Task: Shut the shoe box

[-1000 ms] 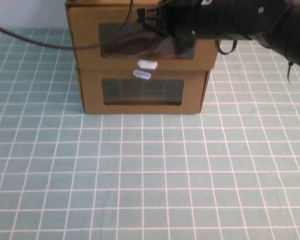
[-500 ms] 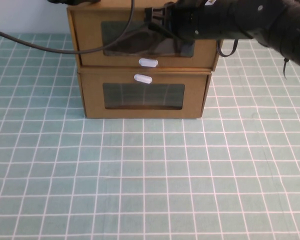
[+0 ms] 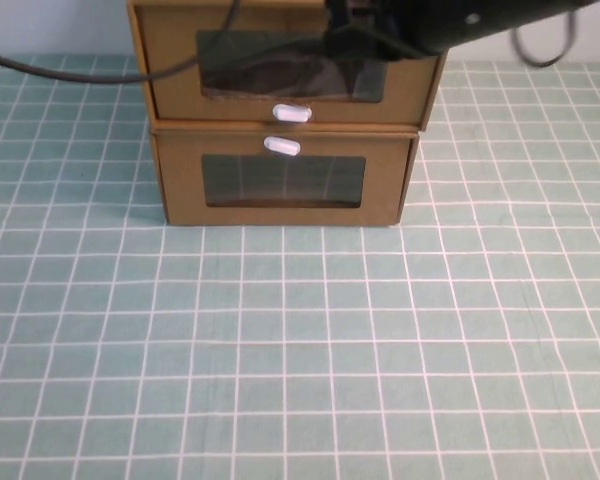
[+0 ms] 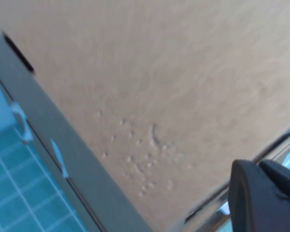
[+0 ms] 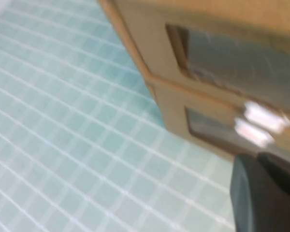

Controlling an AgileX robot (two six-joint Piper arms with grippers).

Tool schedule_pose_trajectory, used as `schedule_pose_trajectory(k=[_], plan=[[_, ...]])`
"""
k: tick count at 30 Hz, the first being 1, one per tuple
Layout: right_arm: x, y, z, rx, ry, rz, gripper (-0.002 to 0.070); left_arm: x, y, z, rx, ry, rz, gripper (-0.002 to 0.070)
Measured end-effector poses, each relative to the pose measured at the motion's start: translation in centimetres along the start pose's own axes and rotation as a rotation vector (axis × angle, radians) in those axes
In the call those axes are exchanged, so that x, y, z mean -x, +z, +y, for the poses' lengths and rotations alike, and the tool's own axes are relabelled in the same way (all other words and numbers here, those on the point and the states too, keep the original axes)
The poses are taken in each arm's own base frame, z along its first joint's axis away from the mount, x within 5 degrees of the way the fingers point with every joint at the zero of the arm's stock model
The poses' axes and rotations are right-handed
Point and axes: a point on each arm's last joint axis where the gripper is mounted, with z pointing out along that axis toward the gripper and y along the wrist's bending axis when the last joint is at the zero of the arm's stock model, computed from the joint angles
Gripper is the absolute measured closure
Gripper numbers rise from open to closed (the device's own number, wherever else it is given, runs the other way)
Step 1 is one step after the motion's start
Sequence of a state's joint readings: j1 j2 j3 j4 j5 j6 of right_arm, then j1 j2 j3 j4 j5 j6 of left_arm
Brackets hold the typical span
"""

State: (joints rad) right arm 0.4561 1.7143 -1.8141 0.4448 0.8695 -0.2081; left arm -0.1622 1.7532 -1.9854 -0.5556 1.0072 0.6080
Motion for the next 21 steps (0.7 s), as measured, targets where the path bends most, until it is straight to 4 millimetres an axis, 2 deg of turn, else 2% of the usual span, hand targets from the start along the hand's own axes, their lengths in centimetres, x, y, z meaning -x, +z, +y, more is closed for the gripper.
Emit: schedule_pose_trajectory(k=[4,9,12,14,17,21], plan=[[-1.5,-4.6,2.4,-0.095,-0.051,0.049,0.0687,0.6,-4.2,-1.9,0.032,0.025,-0.064,0.0680],[-5.9,-11.3,4.9,-0.131,-0.065,0.050,0.0687,-1.0,-9.3,-4.7,0.083,0.028,-0.142,0.0680],[-9.5,-15.3,5.5,-0.126,-0.050,0.027,0.0687,-3.5,-12.7,-6.9,0.125,0.041,-0.197,0.0680],[-12.4,-17.8,5.5,-0.125,-0.033,0.002,0.0687,-6.0,-14.4,-8.3,0.160,0.038,-0.233,0.0680],[-16.9,-21.1,5.4,-0.119,-0.011,-0.045,0.0687,-10.4,-16.0,-10.0,0.215,0.025,-0.279,0.0680],[-22.1,-24.2,5.1,-0.104,0.019,-0.131,0.0687,-16.2,-17.8,-12.2,0.269,0.020,-0.359,0.0680]])
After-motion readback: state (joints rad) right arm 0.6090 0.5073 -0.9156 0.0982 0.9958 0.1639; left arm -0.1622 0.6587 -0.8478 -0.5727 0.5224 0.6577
